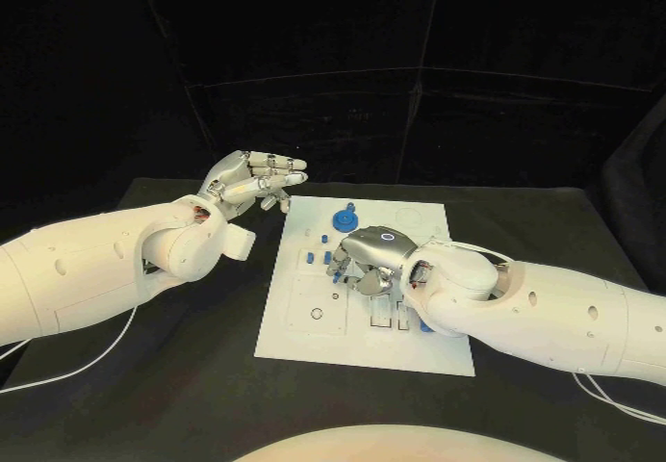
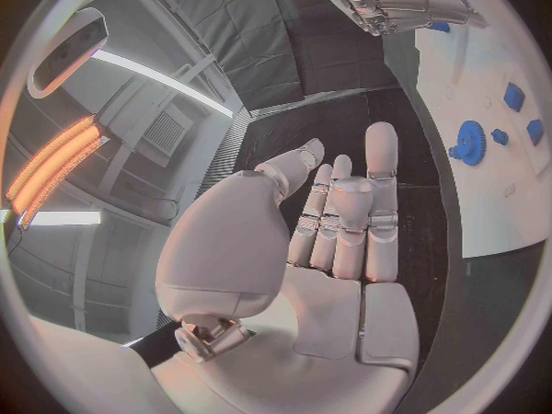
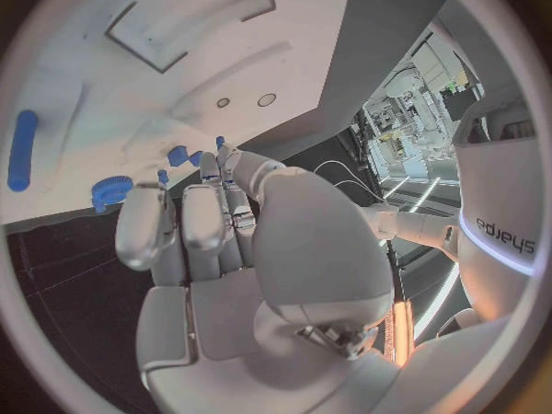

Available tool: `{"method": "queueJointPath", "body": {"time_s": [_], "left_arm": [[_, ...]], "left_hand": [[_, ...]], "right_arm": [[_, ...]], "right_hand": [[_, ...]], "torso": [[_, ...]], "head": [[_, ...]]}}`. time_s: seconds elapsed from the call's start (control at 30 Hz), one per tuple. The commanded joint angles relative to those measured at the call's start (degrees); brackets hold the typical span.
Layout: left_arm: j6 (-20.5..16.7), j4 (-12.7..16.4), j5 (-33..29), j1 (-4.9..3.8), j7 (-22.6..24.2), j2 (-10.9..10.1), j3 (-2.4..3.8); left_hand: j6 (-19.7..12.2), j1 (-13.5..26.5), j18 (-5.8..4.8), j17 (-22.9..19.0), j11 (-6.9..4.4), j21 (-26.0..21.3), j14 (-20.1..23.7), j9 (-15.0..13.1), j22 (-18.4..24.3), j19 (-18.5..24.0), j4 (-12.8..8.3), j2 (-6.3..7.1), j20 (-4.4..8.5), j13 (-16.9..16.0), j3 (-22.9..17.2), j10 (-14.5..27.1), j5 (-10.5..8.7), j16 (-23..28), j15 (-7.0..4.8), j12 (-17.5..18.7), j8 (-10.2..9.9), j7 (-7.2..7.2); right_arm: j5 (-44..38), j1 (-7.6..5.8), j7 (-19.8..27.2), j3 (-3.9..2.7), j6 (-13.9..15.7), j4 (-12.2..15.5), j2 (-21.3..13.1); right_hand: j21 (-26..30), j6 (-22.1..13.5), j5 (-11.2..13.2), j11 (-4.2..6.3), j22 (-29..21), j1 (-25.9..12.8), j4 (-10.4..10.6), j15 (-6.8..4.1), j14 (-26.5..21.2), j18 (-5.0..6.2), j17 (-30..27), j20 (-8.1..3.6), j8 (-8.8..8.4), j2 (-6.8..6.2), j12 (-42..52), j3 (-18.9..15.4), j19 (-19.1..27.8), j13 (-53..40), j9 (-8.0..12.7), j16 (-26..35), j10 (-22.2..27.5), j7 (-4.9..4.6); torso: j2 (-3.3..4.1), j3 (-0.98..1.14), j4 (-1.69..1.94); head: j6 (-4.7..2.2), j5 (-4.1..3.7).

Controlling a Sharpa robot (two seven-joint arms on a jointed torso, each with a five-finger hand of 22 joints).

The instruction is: Assemble the parts on the task board

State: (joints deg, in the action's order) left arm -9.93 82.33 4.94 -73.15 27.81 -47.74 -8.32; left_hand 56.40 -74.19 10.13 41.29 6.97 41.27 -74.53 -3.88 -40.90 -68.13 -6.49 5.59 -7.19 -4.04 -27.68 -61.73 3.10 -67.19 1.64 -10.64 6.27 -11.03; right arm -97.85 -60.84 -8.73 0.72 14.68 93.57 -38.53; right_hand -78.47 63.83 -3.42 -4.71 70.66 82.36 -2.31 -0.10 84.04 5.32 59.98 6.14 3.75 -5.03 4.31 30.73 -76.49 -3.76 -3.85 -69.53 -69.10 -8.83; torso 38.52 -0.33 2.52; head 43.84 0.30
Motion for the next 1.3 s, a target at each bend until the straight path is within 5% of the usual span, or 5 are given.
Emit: {"method": "queueJointPath", "body": {"time_s": [0.03, 0.4, 1.3], "left_arm": [[-0.09, 0.17, -0.31, -0.09, 0.08, 0.14, 0.05], [-0.05, -0.23, -1.46, -0.09, -0.12, 0.34, 0.04], [0.0, -0.45, -1.79, -0.09, -0.27, 0.31, 0.04]], "left_hand": [[-0.27, -0.25, 0.37, -0.03, 0.01, -0.21, 0.24, 0.06, 0.1, 0.17, -0.44, -0.16, -0.04, 0.02, 0.03, 0.37, -0.09, 0.2, 0.02, -0.23, 0.16, -0.31], [-0.36, 0.14, 0.35, -0.16, 0.1, -0.3, 0.29, 0.05, 0.18, 0.15, -0.2, -0.17, -0.12, 0.02, 0.34, 0.53, -0.1, 0.16, 0.12, -0.41, 0.18, -0.39], [-0.39, 0.13, 0.35, -0.11, 0.1, -0.31, 0.28, 0.05, 0.19, 0.15, -0.22, -0.16, -0.13, 0.02, 0.36, 0.56, -0.1, 0.13, 0.13, -0.42, 0.17, -0.39]], "right_arm": [[-2.22, 0.1, -0.31, 0.25, -2.07, -0.3, 0.44], [-3.13, 0.29, -0.82, 0.58, -4.4, -0.65, 1.3], [-4.71, 0.49, -1.58, 0.7, -7.13, -1.65, 2.19]], "right_hand": [[-0.16, 0.09, 0.11, -0.23, -0.03, -0.72, 0.12, 0.15, 1.08, -0.69, -0.06, 0.04, 0.0, 0.08, -0.32, 0.37, -0.14, 0.09, -0.04, -0.31, 0.36, -0.02], [-0.19, 0.05, 0.07, -0.25, 0.02, -0.83, 0.11, 0.17, 1.08, -0.7, -0.03, 0.05, -0.01, 0.07, -0.34, 0.43, -0.17, 0.1, -0.04, -0.34, 0.42, -0.04], [-0.18, 0.05, 0.08, -0.26, 0.0, -1.17, 0.14, 0.2, 1.07, -0.7, -0.07, 0.08, 0.02, 0.07, -0.32, 0.5, -0.15, 0.08, -0.05, -0.35, 0.42, -0.05]], "torso": [[0.02, 0.03, -0.01], [0.03, 0.07, -0.02], [0.01, 0.03, -0.05]], "head": [[0.08, 0.33], [0.49, 1.21], [1.17, 1.32]]}}
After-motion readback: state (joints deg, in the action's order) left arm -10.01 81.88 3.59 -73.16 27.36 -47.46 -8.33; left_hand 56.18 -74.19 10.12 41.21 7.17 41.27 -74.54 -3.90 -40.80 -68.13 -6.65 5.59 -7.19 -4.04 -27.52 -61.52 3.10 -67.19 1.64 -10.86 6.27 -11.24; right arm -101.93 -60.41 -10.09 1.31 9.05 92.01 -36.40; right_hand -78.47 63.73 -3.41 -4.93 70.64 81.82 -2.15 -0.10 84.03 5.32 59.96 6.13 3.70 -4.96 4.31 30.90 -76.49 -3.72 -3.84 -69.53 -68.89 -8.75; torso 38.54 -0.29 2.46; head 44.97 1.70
